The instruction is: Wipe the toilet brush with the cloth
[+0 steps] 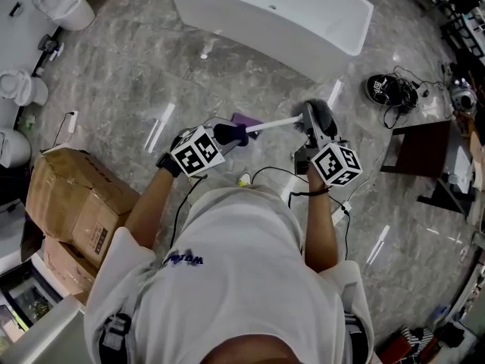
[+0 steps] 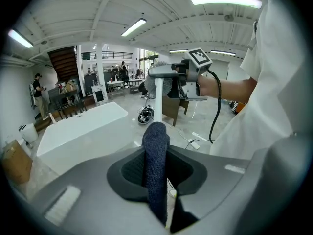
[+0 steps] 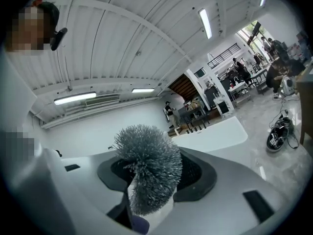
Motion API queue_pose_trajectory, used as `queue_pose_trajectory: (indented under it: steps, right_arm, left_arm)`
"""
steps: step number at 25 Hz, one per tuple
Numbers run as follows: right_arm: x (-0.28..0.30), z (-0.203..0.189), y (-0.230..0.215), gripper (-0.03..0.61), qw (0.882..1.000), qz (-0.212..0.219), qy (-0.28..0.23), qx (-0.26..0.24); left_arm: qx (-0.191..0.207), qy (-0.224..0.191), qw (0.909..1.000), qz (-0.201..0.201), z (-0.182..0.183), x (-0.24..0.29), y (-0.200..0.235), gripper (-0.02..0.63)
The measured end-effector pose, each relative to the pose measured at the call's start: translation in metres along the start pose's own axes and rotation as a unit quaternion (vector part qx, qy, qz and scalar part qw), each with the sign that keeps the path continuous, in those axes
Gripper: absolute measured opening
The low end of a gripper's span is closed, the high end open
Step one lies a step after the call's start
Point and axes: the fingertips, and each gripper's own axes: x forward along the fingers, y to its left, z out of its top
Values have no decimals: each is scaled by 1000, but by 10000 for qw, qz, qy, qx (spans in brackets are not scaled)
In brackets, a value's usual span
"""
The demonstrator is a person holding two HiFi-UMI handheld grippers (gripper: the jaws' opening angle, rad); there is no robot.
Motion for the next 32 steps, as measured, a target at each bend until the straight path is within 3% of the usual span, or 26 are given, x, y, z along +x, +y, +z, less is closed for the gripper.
queue_pose_trajectory:
  steps: [11,23,32]
  right_arm:
    - [27,-55,61,212,9957,656,618,-219]
    - [18,15,5,210,9996,94,-27,-246]
    - [4,41,-27,210,9992,-198,-330,-131]
  left_arm:
    - [-160,-329,9993,-72,19,0,-6,72]
    - [-440,-362,9983,89,-4,-19,2,81]
    - [-446,-382,9979,266,-6,-27,8,95]
